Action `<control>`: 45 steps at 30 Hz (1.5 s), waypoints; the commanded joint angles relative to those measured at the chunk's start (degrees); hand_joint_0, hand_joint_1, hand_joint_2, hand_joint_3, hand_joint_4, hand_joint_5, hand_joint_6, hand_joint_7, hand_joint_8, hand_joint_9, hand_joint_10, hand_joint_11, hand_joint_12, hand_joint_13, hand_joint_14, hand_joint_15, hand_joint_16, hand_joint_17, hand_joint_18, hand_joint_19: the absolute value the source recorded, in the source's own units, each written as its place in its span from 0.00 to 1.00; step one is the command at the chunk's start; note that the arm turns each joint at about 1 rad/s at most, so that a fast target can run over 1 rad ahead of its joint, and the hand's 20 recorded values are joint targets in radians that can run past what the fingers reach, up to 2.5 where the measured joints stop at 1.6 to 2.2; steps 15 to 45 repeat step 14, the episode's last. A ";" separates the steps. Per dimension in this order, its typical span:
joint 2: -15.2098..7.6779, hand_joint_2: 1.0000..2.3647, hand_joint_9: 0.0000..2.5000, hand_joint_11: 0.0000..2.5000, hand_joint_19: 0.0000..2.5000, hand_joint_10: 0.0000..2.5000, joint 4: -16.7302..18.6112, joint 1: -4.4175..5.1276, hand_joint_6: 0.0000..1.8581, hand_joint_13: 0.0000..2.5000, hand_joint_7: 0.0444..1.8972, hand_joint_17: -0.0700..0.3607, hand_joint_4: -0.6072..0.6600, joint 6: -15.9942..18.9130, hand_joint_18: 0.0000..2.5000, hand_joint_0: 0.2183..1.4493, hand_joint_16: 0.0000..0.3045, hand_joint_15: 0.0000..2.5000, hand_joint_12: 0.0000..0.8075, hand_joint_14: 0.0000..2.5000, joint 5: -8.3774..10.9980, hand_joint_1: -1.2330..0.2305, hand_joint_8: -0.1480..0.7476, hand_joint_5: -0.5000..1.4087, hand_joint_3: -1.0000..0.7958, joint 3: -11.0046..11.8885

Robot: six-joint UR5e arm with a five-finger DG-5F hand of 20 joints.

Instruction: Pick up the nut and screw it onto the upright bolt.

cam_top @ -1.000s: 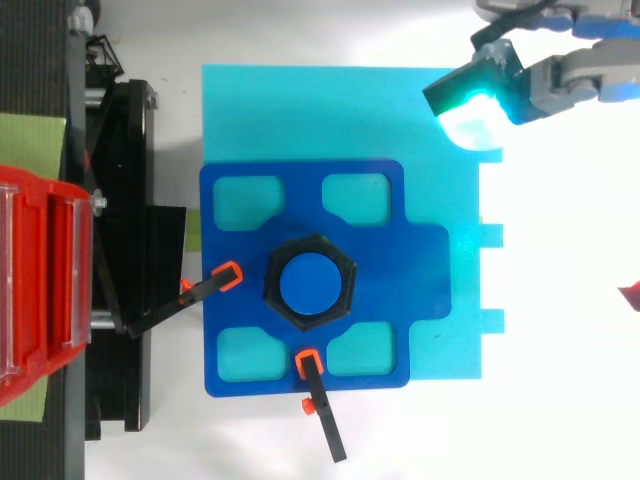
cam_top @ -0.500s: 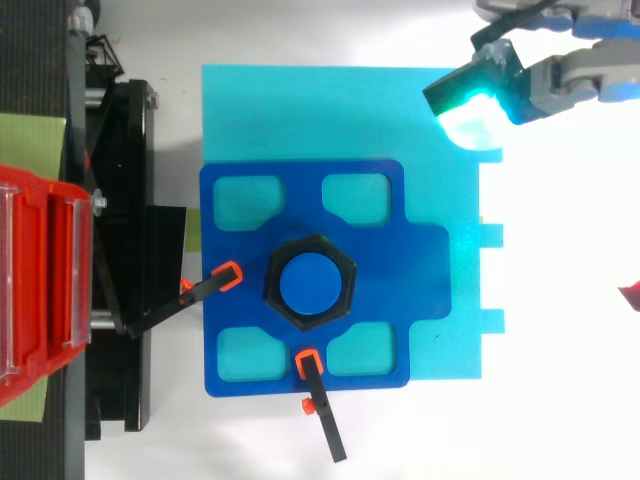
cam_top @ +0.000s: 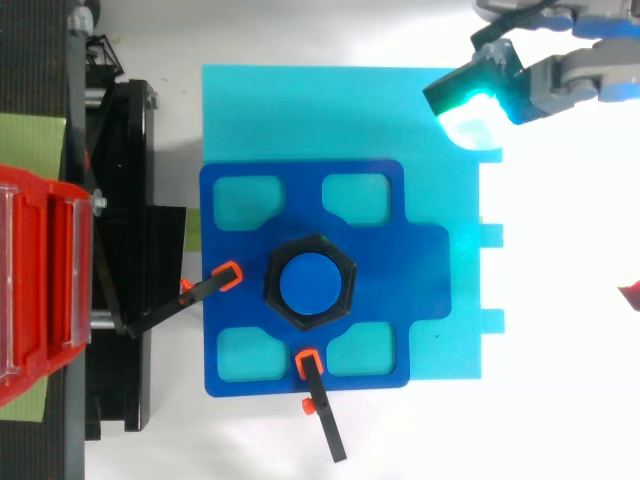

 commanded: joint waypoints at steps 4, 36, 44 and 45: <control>0.00 0.00 0.05 0.00 0.00 0.00 0.05 0.01 0.27 0.01 0.32 0.40 0.56 0.00 0.00 0.22 0.15 0.00 0.43 0.00 0.00 0.64 0.38 0.14 0.28 0.00; 0.00 0.00 0.05 0.00 0.00 0.00 0.05 0.01 0.27 0.01 0.34 0.39 0.56 0.00 0.00 0.23 0.14 0.00 0.43 0.00 0.00 0.63 0.38 0.14 0.28 0.00; 0.00 0.00 0.05 0.00 0.00 0.00 0.05 0.01 0.27 0.01 0.34 0.39 0.56 0.00 0.00 0.23 0.14 0.00 0.43 0.00 0.00 0.63 0.38 0.14 0.28 0.00; 0.00 0.00 0.05 0.00 0.00 0.00 0.05 0.01 0.27 0.01 0.34 0.39 0.56 0.00 0.00 0.23 0.14 0.00 0.43 0.00 0.00 0.63 0.38 0.14 0.28 0.00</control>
